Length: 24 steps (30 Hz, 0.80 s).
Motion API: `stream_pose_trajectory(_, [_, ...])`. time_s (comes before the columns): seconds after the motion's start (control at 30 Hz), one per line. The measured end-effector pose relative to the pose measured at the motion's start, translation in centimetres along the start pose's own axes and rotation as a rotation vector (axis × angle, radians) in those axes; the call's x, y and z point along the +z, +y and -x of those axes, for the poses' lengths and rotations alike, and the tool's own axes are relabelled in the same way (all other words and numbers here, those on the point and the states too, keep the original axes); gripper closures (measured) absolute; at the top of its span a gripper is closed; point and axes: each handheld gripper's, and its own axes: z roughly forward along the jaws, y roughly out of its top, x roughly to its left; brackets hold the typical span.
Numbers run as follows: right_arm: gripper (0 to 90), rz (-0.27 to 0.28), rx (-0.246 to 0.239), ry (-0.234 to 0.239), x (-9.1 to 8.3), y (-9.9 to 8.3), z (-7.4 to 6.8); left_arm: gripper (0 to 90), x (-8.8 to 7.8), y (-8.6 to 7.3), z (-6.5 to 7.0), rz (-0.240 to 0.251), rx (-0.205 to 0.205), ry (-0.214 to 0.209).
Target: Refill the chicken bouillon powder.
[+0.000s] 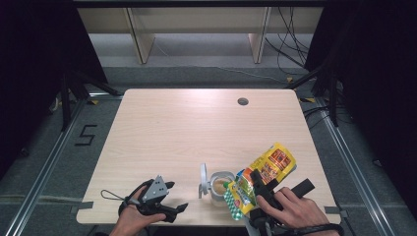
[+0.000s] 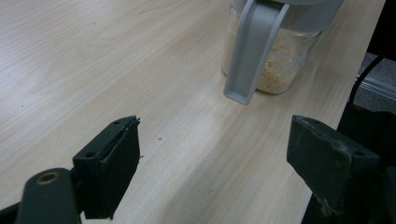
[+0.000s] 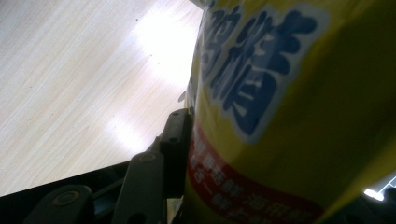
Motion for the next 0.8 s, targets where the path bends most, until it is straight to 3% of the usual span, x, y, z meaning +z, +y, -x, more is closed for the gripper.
stream_pose_trajectory(0.07, [62.5, 0.000, 0.013, 0.023, 0.0, -0.1, 0.0, 16.8, 0.0, 0.0, 0.0, -0.004, 0.000, -0.002])
stream_pose_trajectory(0.1, [62.5, 0.002, 0.032, 0.015, 0.0, -0.1, -0.1, 16.8, 0.0, 0.0, 0.0, -0.004, 0.000, -0.002])
stream_pose_trajectory(0.13, [62.5, -0.005, 0.011, -0.005, -0.1, -0.2, -0.1, 16.8, 0.0, 0.0, 0.0, -0.003, 0.000, -0.002])
stream_pose_trajectory(0.2, [62.5, -0.001, 0.029, 0.019, -0.1, -0.3, -0.1, 16.8, 0.0, 0.0, 0.0, -0.003, 0.002, -0.001])
stream_pose_trajectory(0.27, [62.5, 0.008, 0.071, 0.009, 0.0, -0.3, -0.4, 16.8, 0.0, 0.0, 0.0, -0.003, 0.000, -0.002])
stream_pose_trajectory(0.3, [62.5, 0.013, 0.040, 0.009, 0.0, -0.4, -0.2, 16.8, 0.0, 0.0, 0.0, -0.003, 0.000, -0.002])
stream_pose_trajectory(0.33, [62.5, 0.006, 0.071, 0.011, 0.0, -0.3, -0.4, 16.8, 0.0, 0.0, 0.0, -0.003, -0.006, 0.000])
stream_pose_trajectory(0.4, [62.5, 0.006, 0.081, -0.006, -0.1, -0.4, -0.6, 16.8, 0.0, 0.0, 0.2, 0.002, -0.028, 0.002])
stream_pose_trajectory(0.43, [62.5, 0.022, 0.052, -0.013, 0.0, -0.6, -0.4, 16.8, 0.0, 0.0, 0.1, 0.002, -0.015, -0.001])
stream_pose_trajectory(0.47, [62.5, 0.023, 0.093, 0.008, 0.0, -0.6, -0.6, 16.8, 0.0, 0.0, 0.2, 0.002, -0.023, 0.002])
stream_pose_trajectory(0.53, [62.5, 0.044, 0.090, -0.012, 0.1, -0.8, -0.6, 16.8, 0.0, -0.1, 0.2, 0.003, -0.033, 0.000])
stream_pose_trajectory(0.57, [62.5, 0.042, 0.139, 0.004, 0.0, -0.9, -0.8, 16.8, 0.0, 0.0, 0.2, 0.002, -0.033, 0.000])
stream_pose_trajectory(0.63, [62.5, 0.082, 0.181, 0.000, 0.1, -1.5, -1.0, 16.8, 0.0, 0.0, 0.2, -0.002, -0.028, 0.000])
stream_pose_trajectory(0.67, [62.6, 0.115, 0.239, 0.003, 0.4, -1.5, -1.3, 16.8, 0.0, 0.0, 0.2, -0.002, -0.026, 0.000])
stream_pose_trajectory(0.7, [62.6, 0.124, 0.223, 0.007, 0.6, -1.8, -1.3, 16.8, 0.0, 0.0, 0.2, -0.004, -0.026, 0.002])
stream_pose_trajectory(0.8, [62.7, 0.148, 0.278, 0.018, 1.0, -2.4, -1.9, 16.8, 0.0, 0.0, 0.2, 0.001, -0.031, 0.005])
